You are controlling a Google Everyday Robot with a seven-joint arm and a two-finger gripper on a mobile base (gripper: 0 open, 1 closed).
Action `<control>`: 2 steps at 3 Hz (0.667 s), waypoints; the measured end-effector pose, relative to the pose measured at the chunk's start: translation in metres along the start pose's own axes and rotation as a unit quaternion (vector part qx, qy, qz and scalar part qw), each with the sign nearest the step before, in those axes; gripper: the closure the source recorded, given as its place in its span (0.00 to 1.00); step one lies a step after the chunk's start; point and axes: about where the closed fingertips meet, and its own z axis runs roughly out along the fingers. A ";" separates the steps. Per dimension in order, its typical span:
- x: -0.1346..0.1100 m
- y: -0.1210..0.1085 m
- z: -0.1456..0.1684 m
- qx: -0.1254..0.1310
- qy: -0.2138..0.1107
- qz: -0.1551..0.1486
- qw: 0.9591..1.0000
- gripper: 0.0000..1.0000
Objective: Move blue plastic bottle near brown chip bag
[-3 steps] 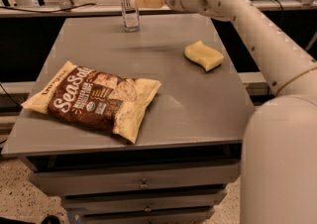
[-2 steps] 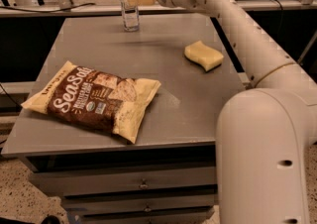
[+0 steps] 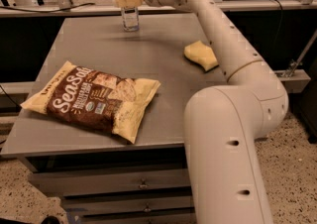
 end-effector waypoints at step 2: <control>0.000 0.012 0.022 -0.018 0.005 -0.003 1.000 0.40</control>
Offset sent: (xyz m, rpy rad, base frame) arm 0.0115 0.0229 0.0019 -0.0131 0.0106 0.0403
